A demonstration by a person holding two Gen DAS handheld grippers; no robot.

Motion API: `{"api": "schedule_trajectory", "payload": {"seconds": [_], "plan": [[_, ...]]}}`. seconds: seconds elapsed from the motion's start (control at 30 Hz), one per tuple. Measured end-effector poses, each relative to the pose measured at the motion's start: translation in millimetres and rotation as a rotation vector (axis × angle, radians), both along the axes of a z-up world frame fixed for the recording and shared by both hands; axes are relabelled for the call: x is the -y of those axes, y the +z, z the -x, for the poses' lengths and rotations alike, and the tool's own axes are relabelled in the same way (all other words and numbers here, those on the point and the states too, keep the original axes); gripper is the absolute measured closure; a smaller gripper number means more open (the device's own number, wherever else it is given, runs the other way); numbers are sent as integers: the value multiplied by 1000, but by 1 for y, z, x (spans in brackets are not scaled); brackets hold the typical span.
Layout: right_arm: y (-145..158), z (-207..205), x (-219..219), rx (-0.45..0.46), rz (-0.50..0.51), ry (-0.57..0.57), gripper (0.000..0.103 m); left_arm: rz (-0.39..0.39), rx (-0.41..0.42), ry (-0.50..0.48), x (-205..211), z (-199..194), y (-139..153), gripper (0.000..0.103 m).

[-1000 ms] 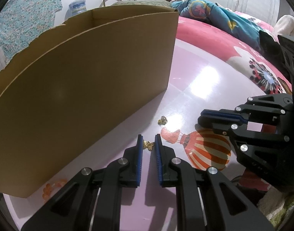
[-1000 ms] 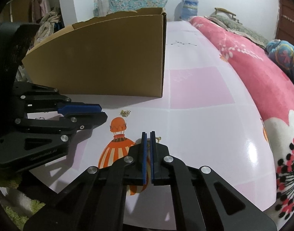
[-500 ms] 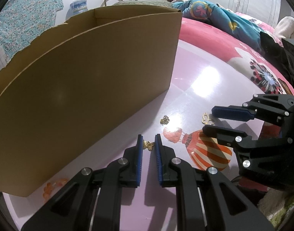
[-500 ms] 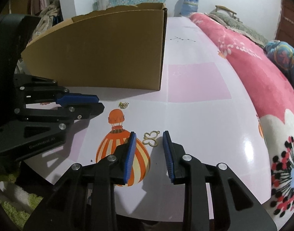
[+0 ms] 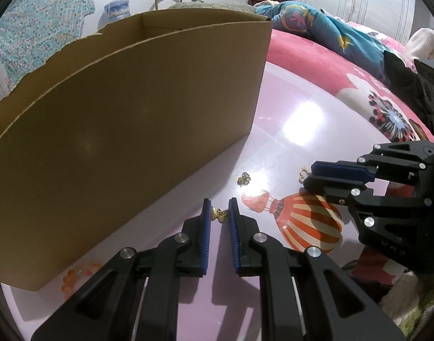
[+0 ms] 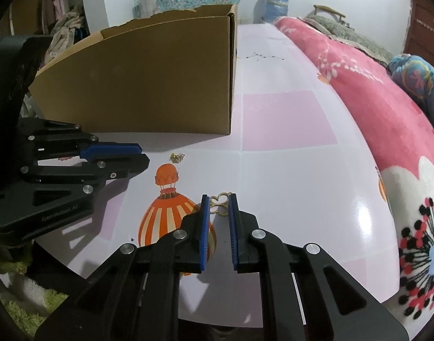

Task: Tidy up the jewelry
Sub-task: 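Carry both gold charms into the box and open both grippers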

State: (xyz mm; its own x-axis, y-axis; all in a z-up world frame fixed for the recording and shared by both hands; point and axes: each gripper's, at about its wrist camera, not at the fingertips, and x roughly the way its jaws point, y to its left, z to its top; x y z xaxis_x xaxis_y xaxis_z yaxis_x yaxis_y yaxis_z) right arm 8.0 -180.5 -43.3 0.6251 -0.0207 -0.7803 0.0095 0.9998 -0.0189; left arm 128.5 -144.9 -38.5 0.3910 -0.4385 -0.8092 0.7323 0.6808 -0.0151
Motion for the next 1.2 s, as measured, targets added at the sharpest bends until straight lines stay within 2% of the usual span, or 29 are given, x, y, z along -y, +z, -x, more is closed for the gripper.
{"api": "schedule_trajectory", "payload": {"seconds": [0.27, 0.5, 0.6, 0.73, 0.83, 0.9, 1.0, 1.07, 1.2], "plan": [[6, 5, -1, 27, 2, 2, 92, 23, 21, -6, -8, 5, 10, 91], [30, 12, -5, 84, 16, 8, 92, 54, 60, -9, -21, 14, 34, 91], [52, 14, -9, 136, 22, 17, 92, 98, 68, -8, -29, 19, 54, 91], [88, 8, -13, 226, 28, 49, 92, 179, 150, -4, -44, 21, 100, 91], [114, -8, -17, 307, 21, 100, 92, 218, 195, 20, -55, 10, 125, 91], [123, -25, -19, 337, 5, 137, 92, 212, 220, 64, -59, -11, 133, 91], [126, -67, -22, 318, -48, 194, 92, 213, 131, 113, -64, -50, 126, 91], [124, -98, -23, 267, -90, 223, 92, 198, 57, 145, -61, -79, 117, 91], [113, -152, -32, 158, -89, 258, 92, 185, -95, 184, -54, -131, 101, 91]]}}
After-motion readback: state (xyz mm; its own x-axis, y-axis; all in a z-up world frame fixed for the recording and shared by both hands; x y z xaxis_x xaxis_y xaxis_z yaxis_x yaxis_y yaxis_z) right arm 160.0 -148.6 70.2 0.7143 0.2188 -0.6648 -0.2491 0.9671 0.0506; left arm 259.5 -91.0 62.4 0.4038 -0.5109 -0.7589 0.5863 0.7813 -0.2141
